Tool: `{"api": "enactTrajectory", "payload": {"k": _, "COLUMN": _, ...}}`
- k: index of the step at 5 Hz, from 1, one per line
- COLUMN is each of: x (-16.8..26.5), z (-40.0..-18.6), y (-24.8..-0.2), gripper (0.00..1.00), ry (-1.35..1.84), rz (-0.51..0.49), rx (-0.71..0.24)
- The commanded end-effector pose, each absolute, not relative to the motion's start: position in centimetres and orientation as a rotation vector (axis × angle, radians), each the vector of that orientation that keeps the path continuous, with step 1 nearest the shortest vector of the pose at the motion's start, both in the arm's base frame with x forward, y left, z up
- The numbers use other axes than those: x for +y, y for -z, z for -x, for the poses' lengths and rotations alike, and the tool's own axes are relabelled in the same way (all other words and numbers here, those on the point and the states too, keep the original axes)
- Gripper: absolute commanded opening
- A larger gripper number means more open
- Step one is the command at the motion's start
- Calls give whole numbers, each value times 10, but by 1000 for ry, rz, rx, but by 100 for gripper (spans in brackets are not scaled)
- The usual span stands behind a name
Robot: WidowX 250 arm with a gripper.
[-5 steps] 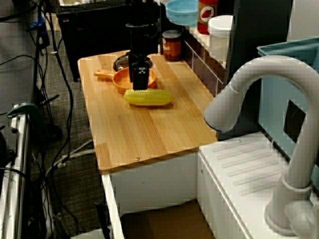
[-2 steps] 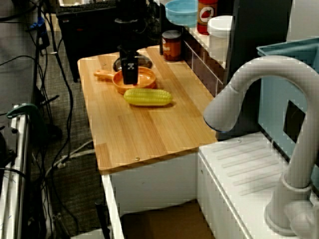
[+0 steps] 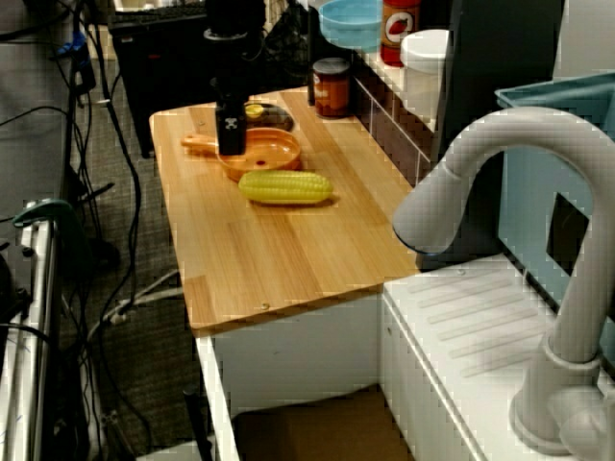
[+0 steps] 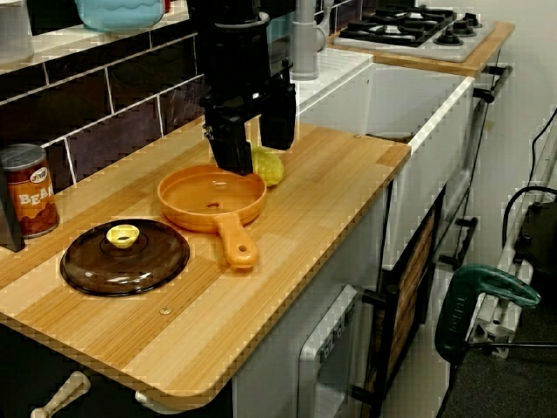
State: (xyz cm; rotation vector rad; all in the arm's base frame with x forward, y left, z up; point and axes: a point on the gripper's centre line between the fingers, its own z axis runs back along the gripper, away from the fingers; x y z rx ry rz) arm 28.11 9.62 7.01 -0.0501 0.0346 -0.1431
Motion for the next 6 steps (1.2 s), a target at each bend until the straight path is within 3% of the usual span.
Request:
{"api": "enactTrajectory", "payload": {"k": 1, "x": 115, "z": -279, "y": -86, "gripper": 100, "ry": 184, "rz": -7, "rx": -28}}
{"api": "enactTrajectory", "payload": {"k": 6, "x": 165, "z": -254, "y": -72, "gripper": 100, "ry": 408, "rz": -12, "rx": -112}}
